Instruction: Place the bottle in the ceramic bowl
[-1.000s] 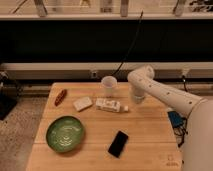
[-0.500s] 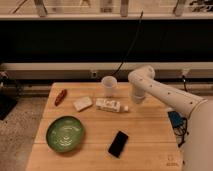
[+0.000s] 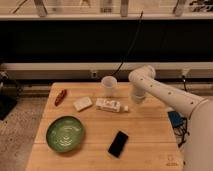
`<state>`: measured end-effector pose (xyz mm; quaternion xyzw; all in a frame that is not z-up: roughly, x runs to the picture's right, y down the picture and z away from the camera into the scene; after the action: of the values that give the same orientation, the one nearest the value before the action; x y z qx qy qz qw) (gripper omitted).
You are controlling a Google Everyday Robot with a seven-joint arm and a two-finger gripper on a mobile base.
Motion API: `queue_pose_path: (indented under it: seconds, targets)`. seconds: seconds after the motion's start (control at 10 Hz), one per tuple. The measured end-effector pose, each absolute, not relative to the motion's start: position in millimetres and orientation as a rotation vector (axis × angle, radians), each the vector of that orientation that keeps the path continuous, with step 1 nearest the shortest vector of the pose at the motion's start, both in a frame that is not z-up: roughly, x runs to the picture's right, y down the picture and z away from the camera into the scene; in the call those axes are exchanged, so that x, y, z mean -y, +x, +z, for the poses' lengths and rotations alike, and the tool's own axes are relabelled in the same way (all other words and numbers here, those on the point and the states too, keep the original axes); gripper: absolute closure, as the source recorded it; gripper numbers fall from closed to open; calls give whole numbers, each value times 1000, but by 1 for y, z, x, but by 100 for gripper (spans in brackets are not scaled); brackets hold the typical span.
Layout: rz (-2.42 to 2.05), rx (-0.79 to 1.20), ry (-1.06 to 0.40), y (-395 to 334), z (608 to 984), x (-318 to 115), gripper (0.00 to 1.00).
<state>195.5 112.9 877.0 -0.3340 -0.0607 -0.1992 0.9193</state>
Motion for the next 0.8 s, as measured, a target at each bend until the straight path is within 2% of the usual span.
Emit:
queue_pose_path:
  seconds: [0.4, 0.6, 0.8]
  targets:
    - [-394, 126, -689, 195, 876, -112, 81]
    - [-387, 127, -692, 193, 876, -112, 68]
    - [-378, 127, -694, 193, 876, -112, 66]
